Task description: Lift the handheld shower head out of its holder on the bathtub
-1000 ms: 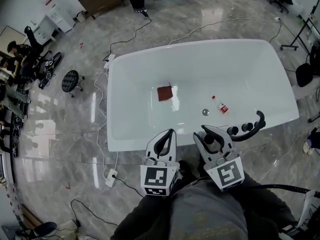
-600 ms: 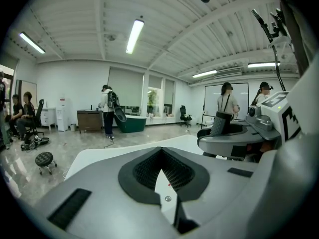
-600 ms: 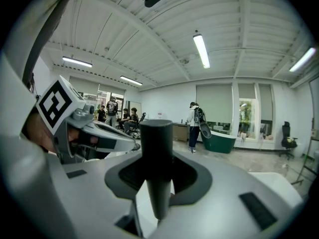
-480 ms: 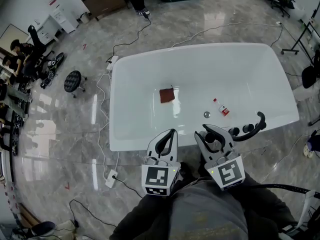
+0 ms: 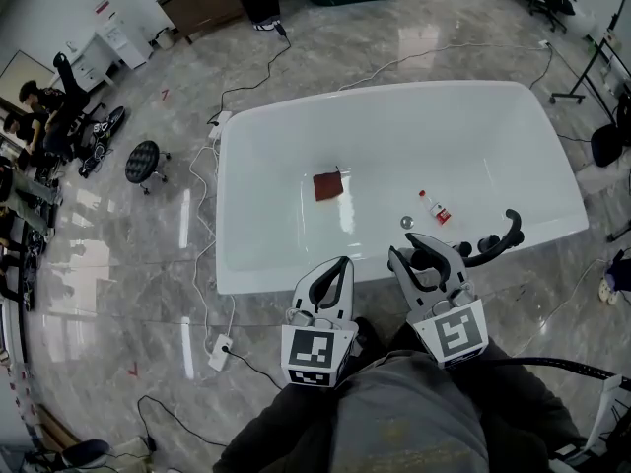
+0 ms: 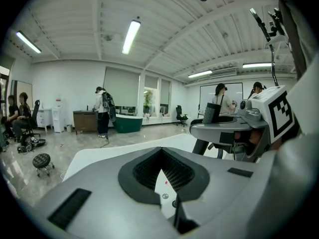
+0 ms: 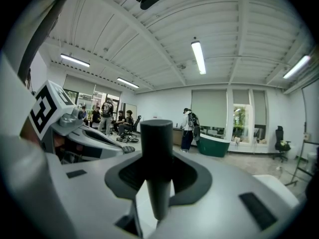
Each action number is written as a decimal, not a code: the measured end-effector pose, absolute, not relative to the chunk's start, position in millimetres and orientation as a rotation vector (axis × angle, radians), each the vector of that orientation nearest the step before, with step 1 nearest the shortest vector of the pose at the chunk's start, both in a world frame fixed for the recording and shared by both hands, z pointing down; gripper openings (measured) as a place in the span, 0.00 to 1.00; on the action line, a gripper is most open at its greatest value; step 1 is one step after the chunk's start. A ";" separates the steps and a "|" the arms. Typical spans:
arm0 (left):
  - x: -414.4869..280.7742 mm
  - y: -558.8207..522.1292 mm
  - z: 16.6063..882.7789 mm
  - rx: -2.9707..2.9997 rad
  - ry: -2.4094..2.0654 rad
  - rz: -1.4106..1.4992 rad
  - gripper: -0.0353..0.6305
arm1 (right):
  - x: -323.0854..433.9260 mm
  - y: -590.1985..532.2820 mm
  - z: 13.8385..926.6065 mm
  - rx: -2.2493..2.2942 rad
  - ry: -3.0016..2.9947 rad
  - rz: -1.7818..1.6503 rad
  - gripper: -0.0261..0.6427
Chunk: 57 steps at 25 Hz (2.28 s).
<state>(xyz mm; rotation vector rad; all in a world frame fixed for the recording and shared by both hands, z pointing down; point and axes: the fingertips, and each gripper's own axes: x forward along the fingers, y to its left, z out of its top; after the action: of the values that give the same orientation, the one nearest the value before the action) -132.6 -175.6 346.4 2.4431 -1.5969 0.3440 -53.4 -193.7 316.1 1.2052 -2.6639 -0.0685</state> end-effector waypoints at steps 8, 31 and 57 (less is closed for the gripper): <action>-117.1 -154.8 339.7 2.441 -1.604 0.382 0.06 | -46.5 -176.0 305.6 1.182 -2.701 -0.108 0.21; -97.8 -81.3 339.4 2.445 -1.663 0.371 0.06 | -31.4 -110.8 278.2 1.232 -2.775 -0.246 0.21; -64.0 100.7 315.6 2.347 -1.774 0.314 0.06 | 14.6 85.4 218.8 1.202 -2.844 -0.410 0.21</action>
<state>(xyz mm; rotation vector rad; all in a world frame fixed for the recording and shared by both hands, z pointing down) -64.0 100.7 315.6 2.3474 -1.7741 0.3140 14.6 85.4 218.8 1.2020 -2.8437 -0.4104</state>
